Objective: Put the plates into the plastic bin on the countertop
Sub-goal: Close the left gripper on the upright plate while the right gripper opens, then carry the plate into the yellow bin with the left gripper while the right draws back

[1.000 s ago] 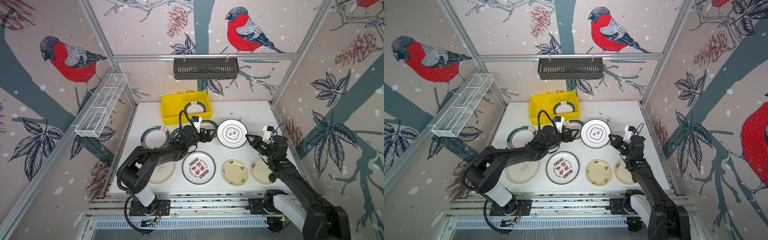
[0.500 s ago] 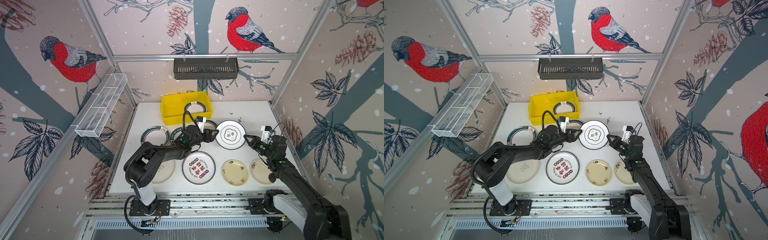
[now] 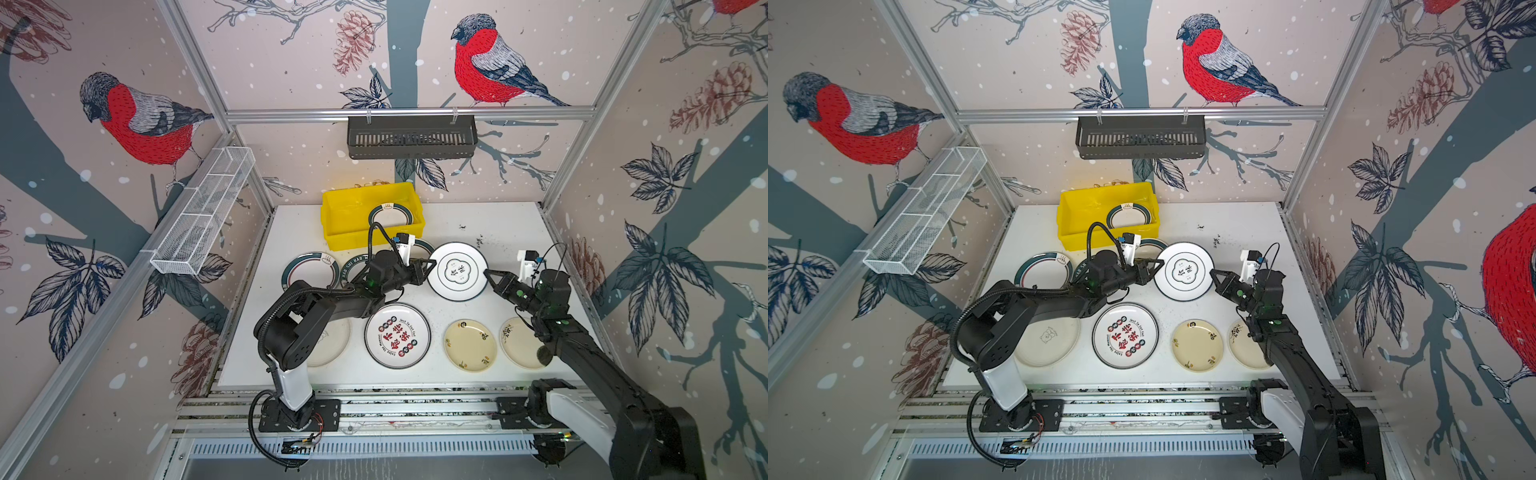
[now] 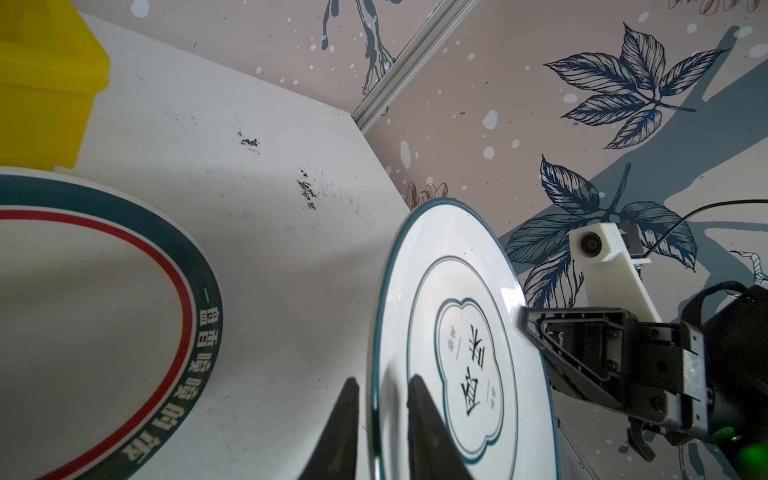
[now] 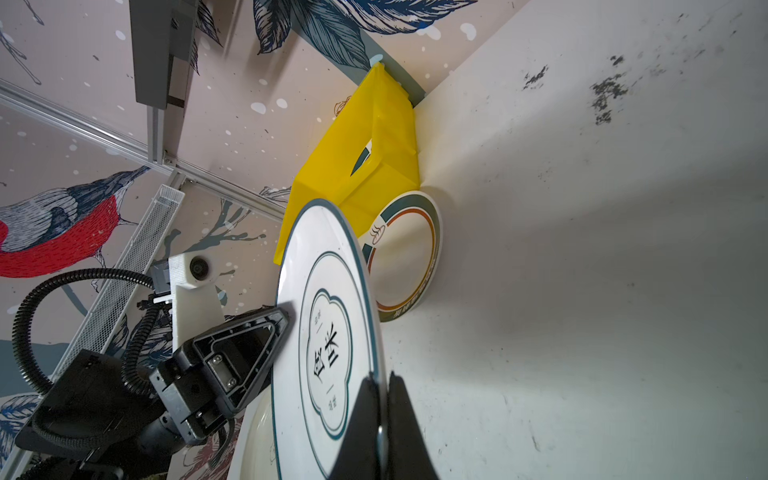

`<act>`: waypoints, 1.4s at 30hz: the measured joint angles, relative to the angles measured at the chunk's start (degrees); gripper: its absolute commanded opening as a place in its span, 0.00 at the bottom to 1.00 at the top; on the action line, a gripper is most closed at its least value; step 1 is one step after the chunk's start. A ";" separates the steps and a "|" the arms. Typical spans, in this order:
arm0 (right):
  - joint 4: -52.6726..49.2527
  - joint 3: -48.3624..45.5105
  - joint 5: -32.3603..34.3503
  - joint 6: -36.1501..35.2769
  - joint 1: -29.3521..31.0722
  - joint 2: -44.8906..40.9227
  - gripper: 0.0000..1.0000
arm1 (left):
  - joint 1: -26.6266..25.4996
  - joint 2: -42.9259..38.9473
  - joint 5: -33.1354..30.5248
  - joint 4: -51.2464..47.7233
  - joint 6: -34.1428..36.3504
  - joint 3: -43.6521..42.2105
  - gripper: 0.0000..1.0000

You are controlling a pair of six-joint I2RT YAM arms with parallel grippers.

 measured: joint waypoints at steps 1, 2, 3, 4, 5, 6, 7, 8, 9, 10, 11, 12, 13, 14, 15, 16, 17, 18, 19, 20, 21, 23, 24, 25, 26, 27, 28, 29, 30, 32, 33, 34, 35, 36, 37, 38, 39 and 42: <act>0.00 0.07 0.13 -0.61 0.24 0.20 0.00 | 0.00 0.00 -0.37 -0.02 -0.72 0.02 0.12; 0.02 0.13 0.22 -1.16 0.52 0.35 0.00 | 0.00 0.00 -0.79 -0.04 -1.22 0.13 0.10; -0.02 0.15 0.55 -1.36 0.70 0.48 0.00 | 0.04 0.00 -0.85 0.02 -1.57 0.28 0.05; -0.26 0.15 0.94 -1.66 0.85 0.61 0.00 | 0.04 0.02 -0.92 0.26 -2.23 0.57 0.00; -0.90 0.15 1.27 -2.14 0.96 0.68 0.03 | 0.07 0.00 -0.90 1.03 -2.71 0.85 0.00; -0.87 0.17 1.51 -2.60 1.05 0.70 0.14 | 0.11 0.00 -0.92 1.22 -2.60 0.96 0.00; -0.90 0.33 1.81 -2.78 1.14 0.70 0.28 | 0.15 0.00 -0.79 1.31 -2.71 0.96 0.00; -1.16 0.48 2.21 -2.45 1.18 0.72 0.36 | 0.15 -0.02 -0.63 1.31 -2.40 0.96 0.00; -1.38 0.61 2.25 -1.90 1.29 0.72 0.41 | 0.13 -0.09 -0.35 1.29 -1.81 0.96 0.00; -1.42 0.81 2.25 -1.97 1.42 0.72 0.50 | 0.11 -0.15 -0.17 0.98 -0.83 0.96 0.00; -1.33 1.11 2.25 -2.08 1.57 0.72 0.61 | 0.11 -0.26 -0.07 0.26 0.09 0.96 0.00; -1.29 1.38 2.34 -2.21 1.57 0.72 0.70 | 0.15 -0.35 -0.07 -0.46 0.28 0.96 0.00; -1.31 1.62 2.43 -2.45 1.57 0.72 0.79 | 0.31 -0.46 -0.07 -1.16 0.59 0.96 0.00; -1.42 1.84 2.49 -2.84 1.62 0.72 0.85 | 0.57 -0.57 -0.09 -1.57 1.14 0.98 0.00; -1.53 1.97 2.71 -2.91 1.64 0.72 0.88 | 0.83 -0.70 -0.09 -1.84 1.64 1.01 0.00; -1.68 2.14 2.82 -3.06 1.66 0.72 0.90 | 1.20 -0.94 -0.09 -2.19 1.70 1.03 0.00; -1.73 2.21 3.02 -3.10 1.66 0.68 0.91 | 1.64 -1.33 -0.37 -2.62 1.77 1.09 0.00; -1.77 2.21 3.41 -3.19 1.66 0.57 0.91 | 1.95 -1.70 -0.79 -2.95 1.95 1.18 0.00; -2.05 2.21 3.93 -3.28 1.66 0.42 0.92 | 2.38 -2.10 -1.14 -3.08 1.97 1.33 0.00; -2.43 2.21 4.24 -3.34 1.66 0.26 0.92 | 2.89 -2.51 -1.14 -3.30 2.10 1.55 0.00; -2.73 2.21 4.52 -3.52 1.66 0.17 0.93 | 3.32 -2.91 -1.16 -3.50 2.73 1.79 0.00; -3.43 2.21 5.16 -4.22 1.66 -0.02 0.93 | 4.76 -4.00 -1.68 -4.13 3.41 2.21 0.00; -3.87 2.21 5.68 -4.31 1.66 -0.17 0.94 | 5.42 -4.42 -2.16 -4.33 3.45 2.32 0.00; -4.39 2.25 5.97 -4.33 1.64 -0.31 0.94 | 6.23 -4.94 -2.84 -4.42 3.54 2.45 0.00; -5.14 2.47 6.32 -4.50 1.62 -0.33 0.95 | 6.97 -5.46 -3.54 -4.52 4.20 2.62 0.00; -5.79 2.73 6.67 -4.52 1.57 -0.33 0.96 | 7.56 -5.97 -4.24 -4.83 4.57 2.86 0.00; -6.27 2.99 7.06 -4.57 1.53 -0.33 0.97 | 8.02 -6.49 -5.07 -5.51 4.68 3.32 0.00; -6.60 3.23 7.17 -4.61 1.51 -0.37 0.99 | 8.20 -6.97 -5.99 -6.29 5.35 3.91 0.00; -6.86 3.43 7.19 -4.68 1.51 -0.46 0.99 | 8.26 -7.39 -6.71 -6.93 6.40 4.46 0.00; -7.26 3.50 7.34 -4.74 1.42 -0.59 0.99 | 8.72 -8.31 -7.32 -7.91 7.80 5.40 0.00; -7.52 3.50 7.39 -4.74 1.40 -0.66 0.99 | 8.94 -8.70 -8.39 -8.22 8.13 5.66 0.00; -7.76 3.50 7.61 -4.79 1.40 -0.72 0.99 | 9.31 -9.09 -9.40 -8.50 9.03 5.81 0.00; -8.02 3.52 7.98 -4.85 1.40 -0.81 0.99 | 9.66 -9.46 -10.47 -8.79 9.90 5.84 0.00; -8.22 3.52 8.39 -4.94 1.40 -0.85 0.99 | 9.88 -9.73 -11.63 -9.03 10.45 5.84 0.00; -8.48 3.54 8.63 -4.94 1.40 -0.85 0.99 | 10.01 -9.97 -13.22 -9.35 11.26 5.84 0.00; -8.61 3.54 8.76 -4.96 1.40 -0.85 0.99 | 10.01 -10.16 -14.49 -9.66 12.44 5.84 0.00; -8.74 3.61 8.81 -4.96 1.38 -0.81 0.99 | 10.01 -10.36 -15.15 -10.12 13.11 5.84 0.00; -8.90 4.00 9.20 -5.18 1.29 -0.52 0.99 | 10.29 -10.56 -17.59 -11.76 15.50 7.26 0.00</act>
